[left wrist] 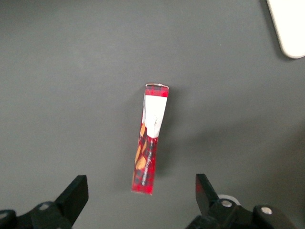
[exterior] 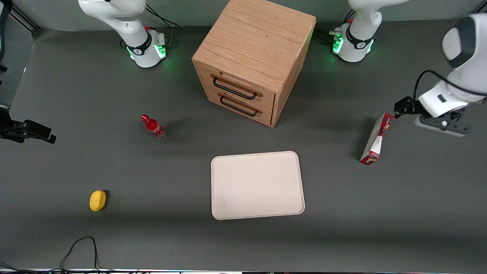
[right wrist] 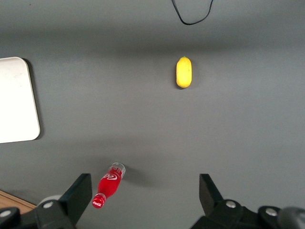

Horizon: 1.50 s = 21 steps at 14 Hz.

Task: Place red cookie box on tray
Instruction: 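Move the left gripper over the red-and-white cookie box, fingers open, then lower the left gripper and close it on the cookie box's end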

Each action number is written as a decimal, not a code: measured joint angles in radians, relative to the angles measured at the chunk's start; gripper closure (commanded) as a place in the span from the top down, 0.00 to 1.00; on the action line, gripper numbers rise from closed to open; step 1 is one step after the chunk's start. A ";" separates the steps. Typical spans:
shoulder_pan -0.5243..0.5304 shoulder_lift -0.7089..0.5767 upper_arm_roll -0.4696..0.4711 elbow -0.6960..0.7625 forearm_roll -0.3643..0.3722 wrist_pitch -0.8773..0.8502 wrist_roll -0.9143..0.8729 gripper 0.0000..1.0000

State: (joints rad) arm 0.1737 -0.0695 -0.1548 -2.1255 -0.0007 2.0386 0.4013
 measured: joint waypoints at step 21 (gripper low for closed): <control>-0.011 0.292 -0.004 -0.206 0.119 0.446 0.033 0.00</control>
State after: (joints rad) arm 0.1627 0.2224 -0.1588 -2.3312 0.1183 2.4846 0.4338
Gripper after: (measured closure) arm 0.634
